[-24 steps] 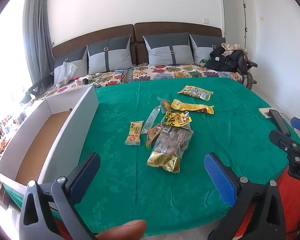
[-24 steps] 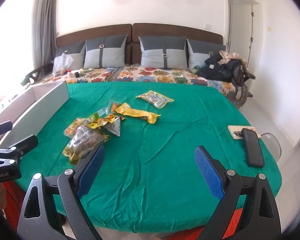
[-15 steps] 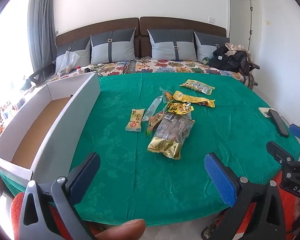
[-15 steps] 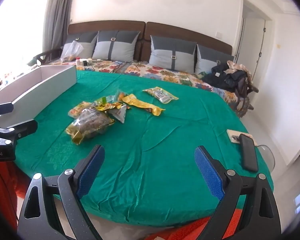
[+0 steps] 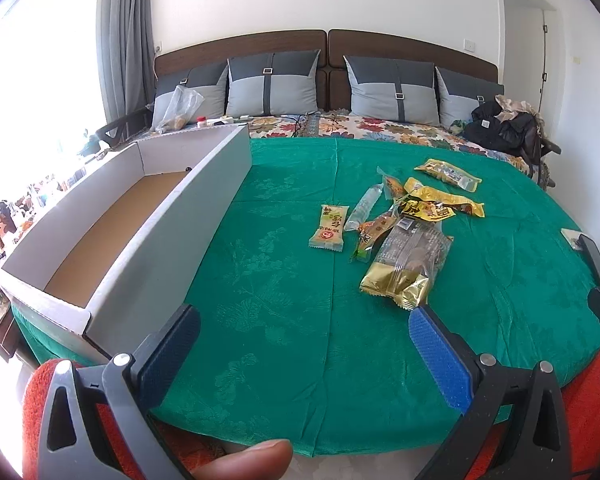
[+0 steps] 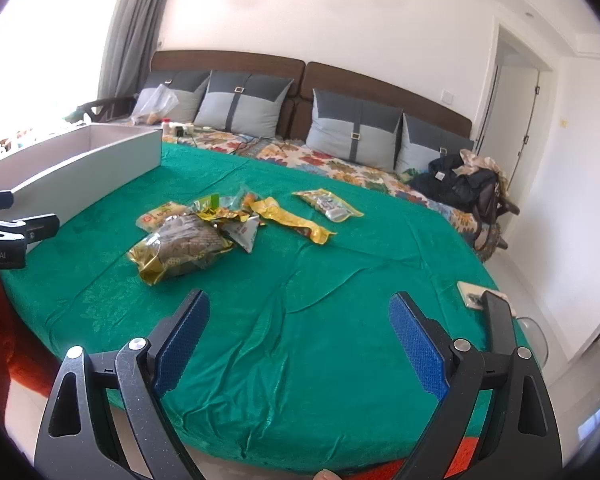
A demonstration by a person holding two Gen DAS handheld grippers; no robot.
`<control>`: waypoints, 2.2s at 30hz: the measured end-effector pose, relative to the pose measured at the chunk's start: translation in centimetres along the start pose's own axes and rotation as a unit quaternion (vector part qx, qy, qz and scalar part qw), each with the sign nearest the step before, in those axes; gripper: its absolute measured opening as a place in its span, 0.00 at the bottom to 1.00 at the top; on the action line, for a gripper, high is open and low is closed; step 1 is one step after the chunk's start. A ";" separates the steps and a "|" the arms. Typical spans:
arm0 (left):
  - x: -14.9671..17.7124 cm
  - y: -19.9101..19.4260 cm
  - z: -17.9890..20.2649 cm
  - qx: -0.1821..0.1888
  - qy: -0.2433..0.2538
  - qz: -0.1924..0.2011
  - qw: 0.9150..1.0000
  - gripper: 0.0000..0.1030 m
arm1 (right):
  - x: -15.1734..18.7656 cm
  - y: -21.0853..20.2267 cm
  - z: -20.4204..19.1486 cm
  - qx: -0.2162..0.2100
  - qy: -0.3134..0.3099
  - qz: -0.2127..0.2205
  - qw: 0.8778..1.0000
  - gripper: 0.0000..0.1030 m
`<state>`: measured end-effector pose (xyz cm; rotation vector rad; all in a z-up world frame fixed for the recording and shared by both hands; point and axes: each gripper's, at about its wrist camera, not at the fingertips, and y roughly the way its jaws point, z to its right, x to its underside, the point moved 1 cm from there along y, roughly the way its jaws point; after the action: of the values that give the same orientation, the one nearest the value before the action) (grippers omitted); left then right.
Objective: Organize snacks
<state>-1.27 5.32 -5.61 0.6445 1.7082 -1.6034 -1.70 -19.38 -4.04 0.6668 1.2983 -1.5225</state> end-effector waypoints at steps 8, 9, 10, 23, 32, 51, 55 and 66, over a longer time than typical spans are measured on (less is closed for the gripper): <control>0.6 0.4 1.0 0.012 0.014 -0.018 1.000 1.00 | 0.9 2.1 1.3 0.001 0.031 -0.032 0.999 0.91; 0.6 0.4 0.9 0.012 0.012 -0.018 1.000 1.00 | 1.1 2.2 1.4 0.000 0.035 -0.034 0.999 0.91; 0.5 0.4 0.8 0.012 0.009 -0.017 1.000 1.00 | 1.2 2.2 1.6 -0.002 0.037 -0.035 0.999 0.91; 0.6 0.9 0.7 0.004 0.009 -0.020 1.000 1.00 | 1.5 2.8 1.0 -0.019 0.025 -0.038 0.999 0.91; 0.7 1.3 1.2 0.006 0.014 -0.022 1.000 1.00 | 1.5 2.9 1.0 -0.022 0.024 -0.034 0.999 0.91; 1.0 1.7 1.4 0.007 0.017 -0.024 1.000 1.00 | 1.7 3.4 0.9 -0.024 0.024 -0.041 0.999 0.91; 1.0 1.7 1.4 0.008 0.017 -0.024 1.000 1.00 | 1.7 3.5 0.9 -0.024 0.023 -0.041 0.999 0.91; 1.2 2.1 1.5 0.009 0.019 -0.029 0.999 1.00 | 1.8 3.6 0.9 -0.025 0.023 -0.042 0.999 0.91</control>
<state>-0.24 3.97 -7.91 0.6437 1.7564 -1.6584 1.09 -20.58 -6.80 0.6253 1.4104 -1.5457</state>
